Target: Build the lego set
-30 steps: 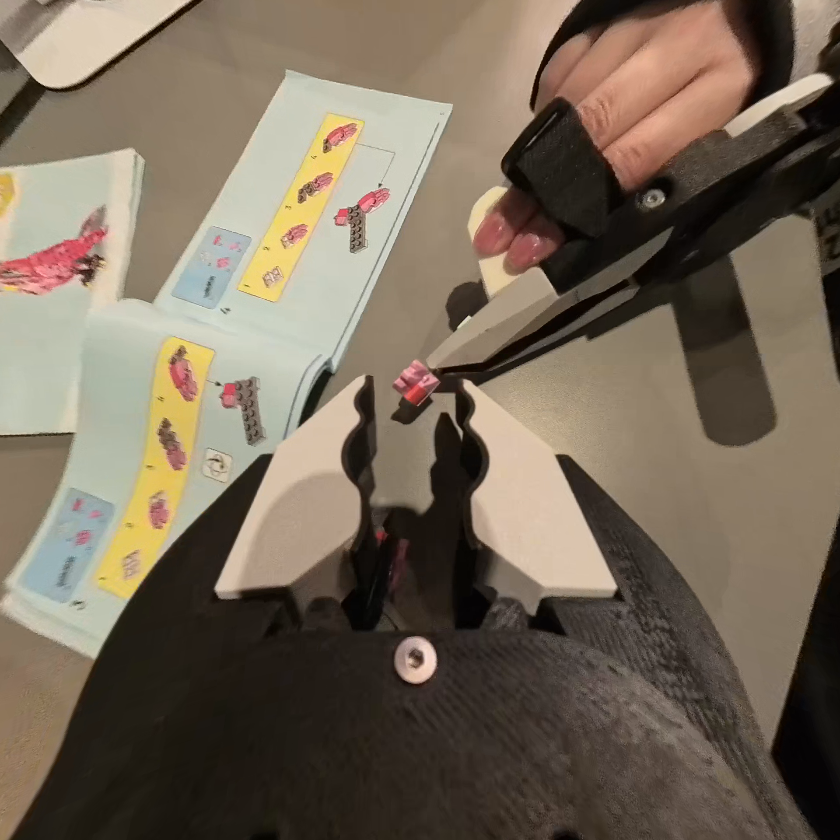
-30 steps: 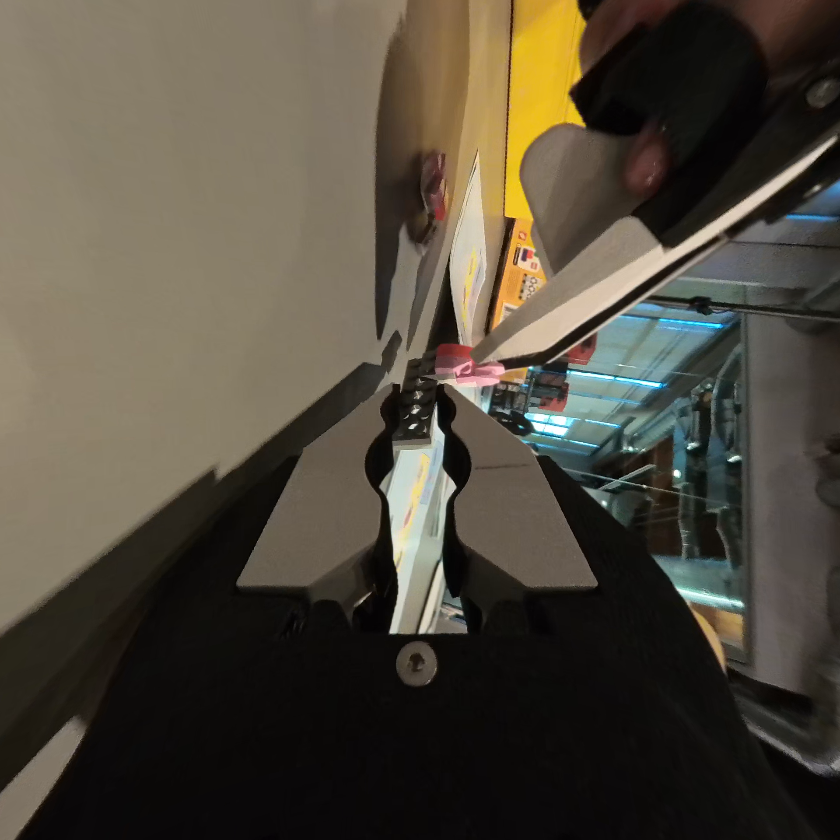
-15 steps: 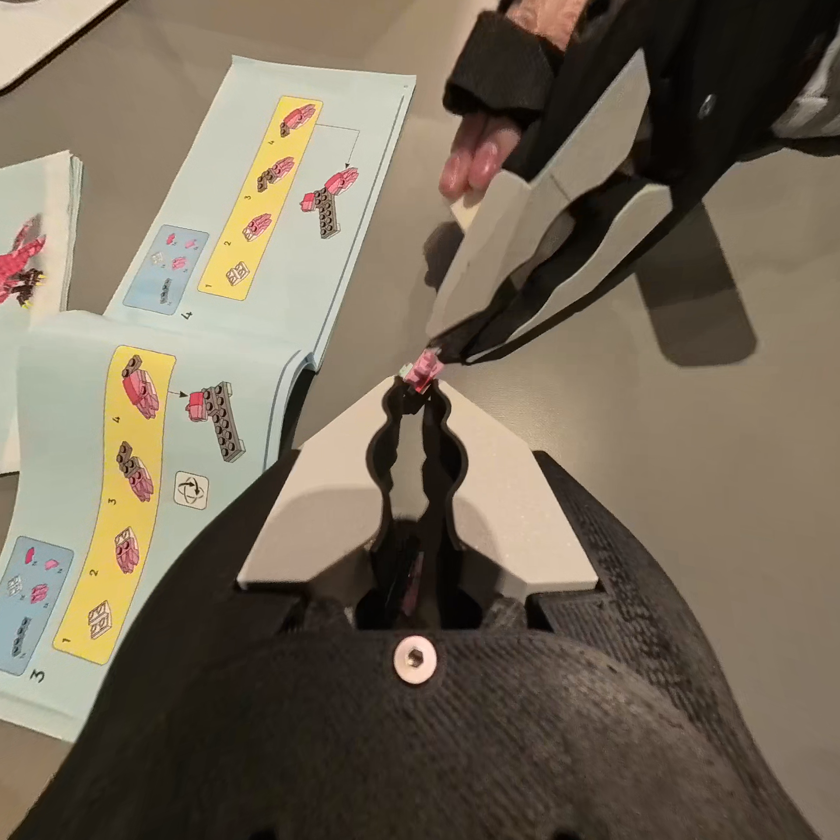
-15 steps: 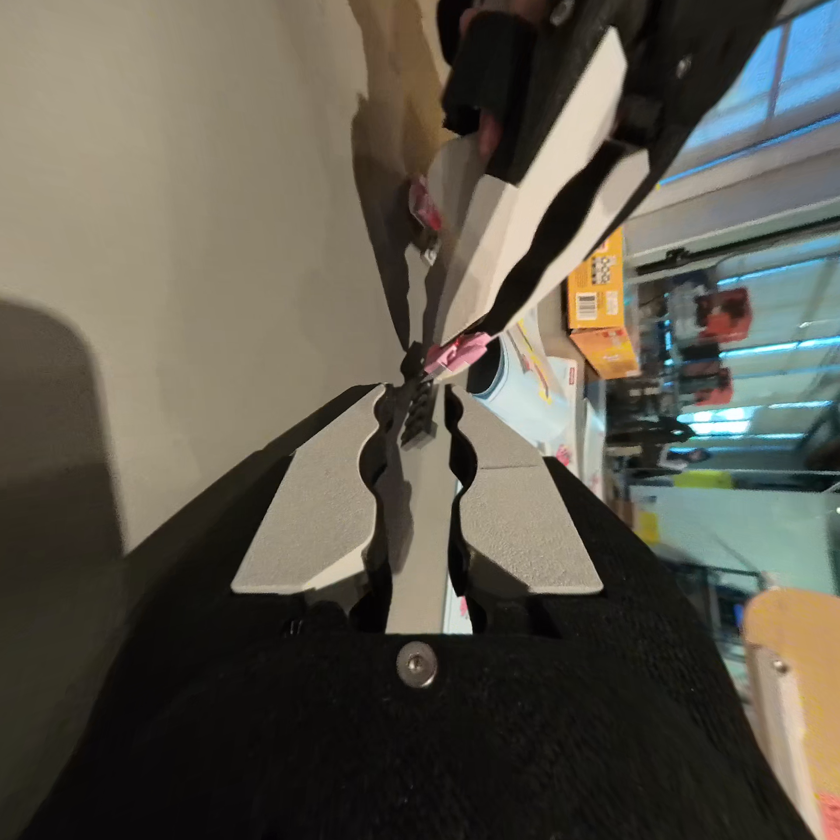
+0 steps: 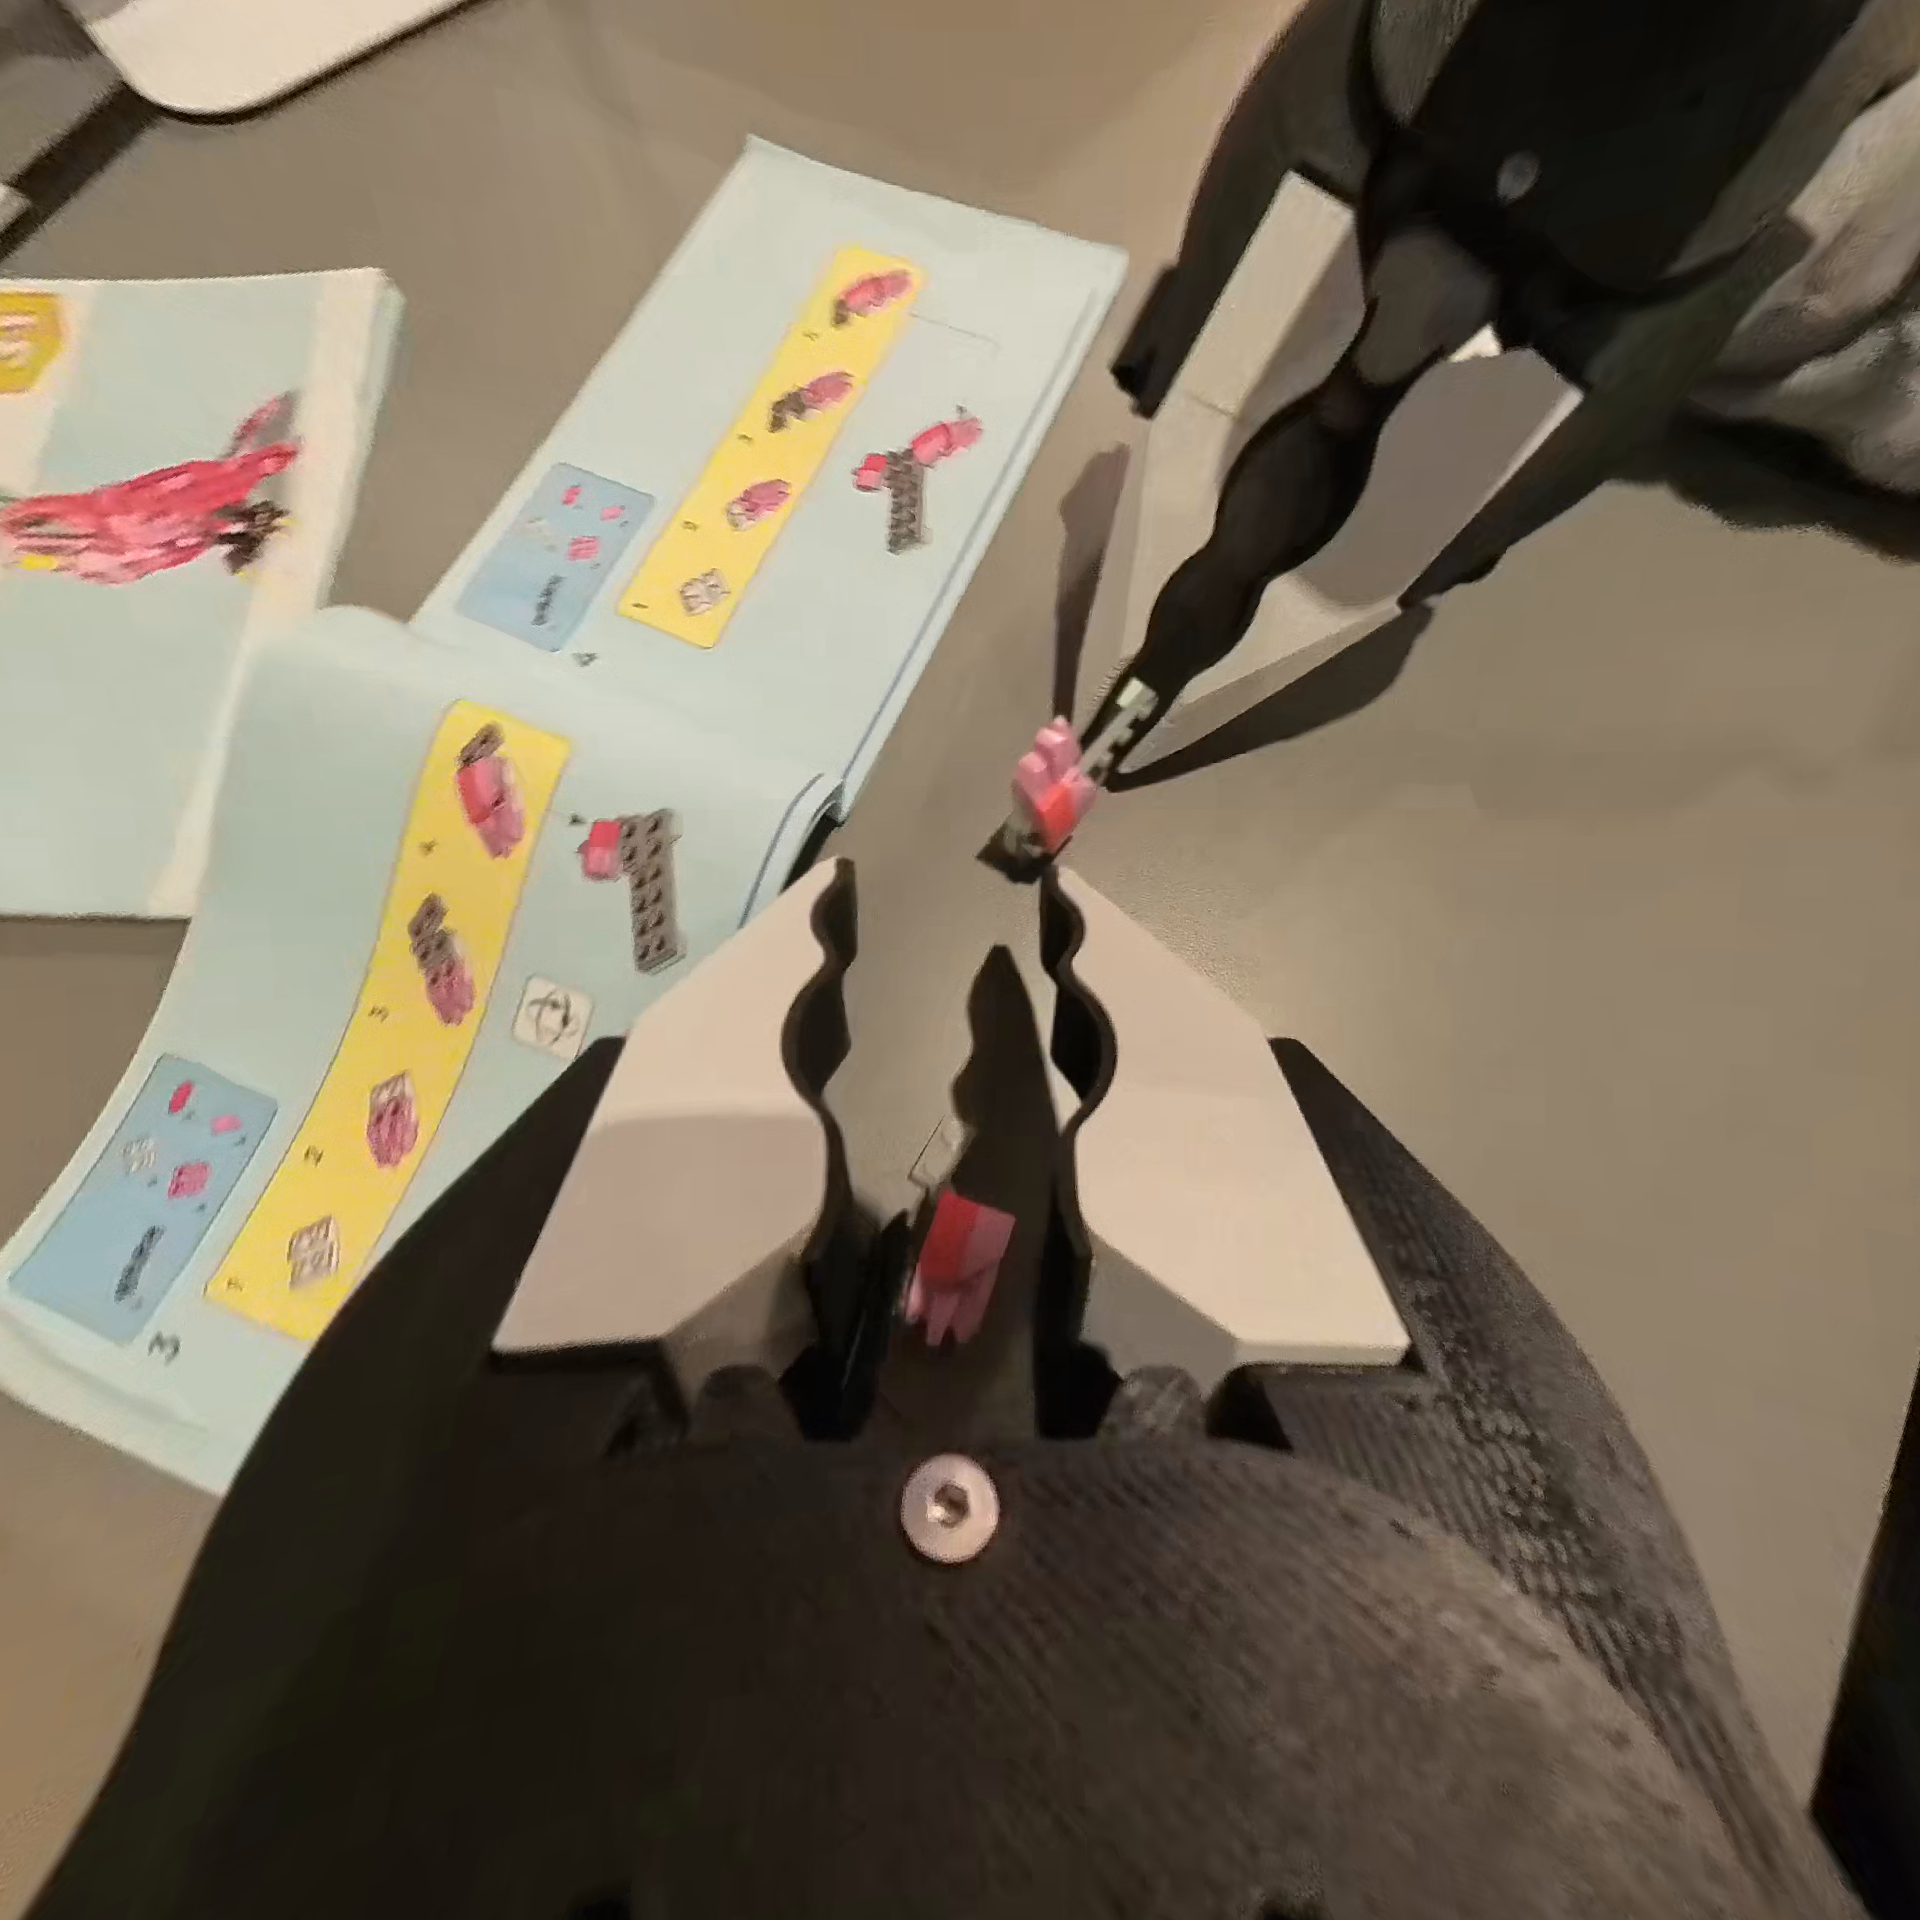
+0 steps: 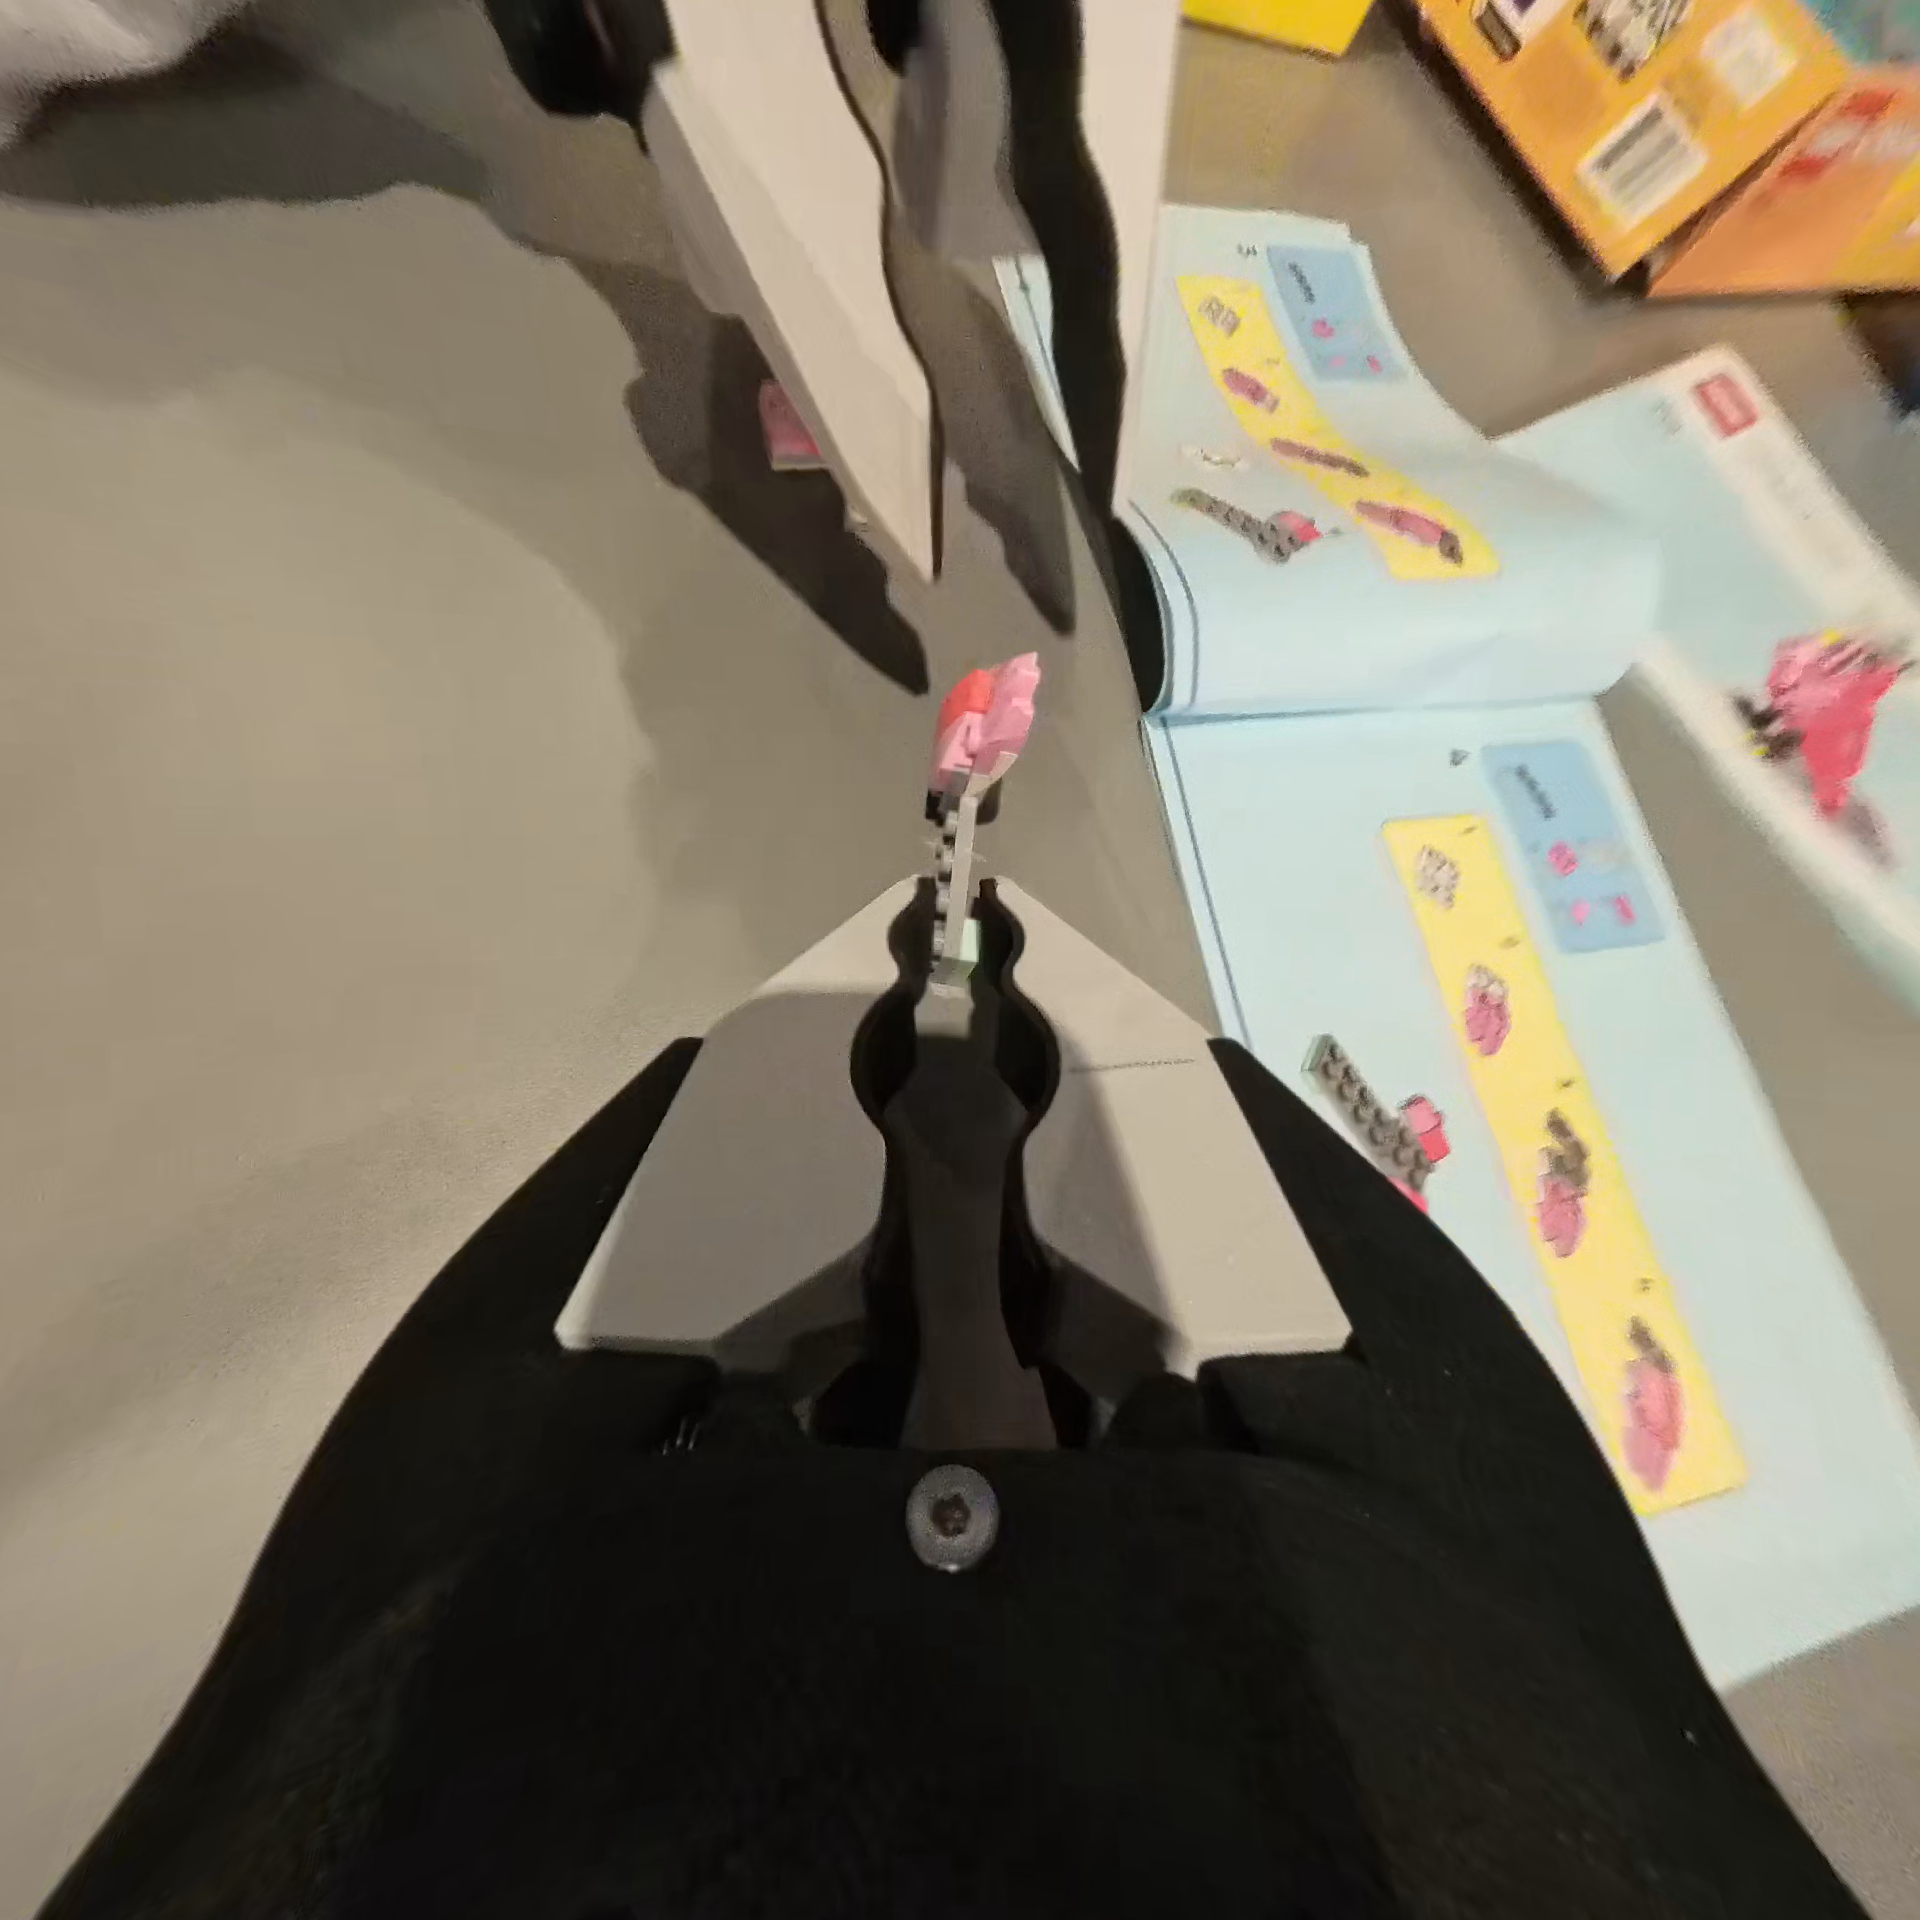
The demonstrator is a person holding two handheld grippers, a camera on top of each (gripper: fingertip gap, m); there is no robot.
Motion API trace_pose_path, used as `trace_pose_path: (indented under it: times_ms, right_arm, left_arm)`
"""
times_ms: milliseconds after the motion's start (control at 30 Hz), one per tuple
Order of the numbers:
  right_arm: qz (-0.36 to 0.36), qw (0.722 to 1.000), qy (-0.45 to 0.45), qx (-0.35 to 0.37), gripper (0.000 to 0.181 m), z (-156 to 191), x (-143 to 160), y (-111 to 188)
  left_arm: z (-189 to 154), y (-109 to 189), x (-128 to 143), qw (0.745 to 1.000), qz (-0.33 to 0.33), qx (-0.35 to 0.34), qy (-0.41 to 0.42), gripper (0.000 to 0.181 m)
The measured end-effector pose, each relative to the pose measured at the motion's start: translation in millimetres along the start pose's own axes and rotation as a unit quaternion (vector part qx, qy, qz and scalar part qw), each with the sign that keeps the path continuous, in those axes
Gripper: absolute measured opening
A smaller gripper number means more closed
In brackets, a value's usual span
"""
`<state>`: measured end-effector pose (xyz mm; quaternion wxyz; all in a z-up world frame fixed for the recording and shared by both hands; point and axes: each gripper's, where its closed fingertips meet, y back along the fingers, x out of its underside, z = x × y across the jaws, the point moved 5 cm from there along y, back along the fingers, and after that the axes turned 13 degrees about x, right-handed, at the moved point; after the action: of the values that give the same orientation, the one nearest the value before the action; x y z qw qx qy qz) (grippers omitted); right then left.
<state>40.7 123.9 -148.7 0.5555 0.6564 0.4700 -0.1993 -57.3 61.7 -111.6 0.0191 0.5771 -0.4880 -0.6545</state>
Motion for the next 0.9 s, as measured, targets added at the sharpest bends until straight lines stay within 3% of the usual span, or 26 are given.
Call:
trace_pose_path:
  times_ms: [167, 433, 600, 767, 900]
  right_arm:
    - [0.010, 1.000, -0.018, -0.007, 0.007, -1, 1, 0]
    - [0.014, 1.000, -0.015, 0.000, 0.017, -1, 1, -1]
    - [-0.001, 0.999, -0.034, -0.015, 0.001, -2, -2, 3]
    - [0.011, 0.991, -0.117, -0.056, 0.001, -5, 0, 4]
    - [0.023, 0.968, -0.214, -0.130, 0.000, -3, 0, 6]
  left_arm:
    - [1, 29, 11, 0.997, -0.062, -0.017, 0.032, 0.034]
    - [-6, 38, 38, 0.998, -0.032, -0.049, 0.031, 0.041]
    - [-10, 32, 43, 0.998, -0.029, -0.044, 0.028, 0.041]
    - [-29, 9, 24, 0.998, -0.034, -0.030, -0.040, 0.042]
    - [-32, -14, 12, 0.995, -0.016, -0.039, -0.087, 0.045]
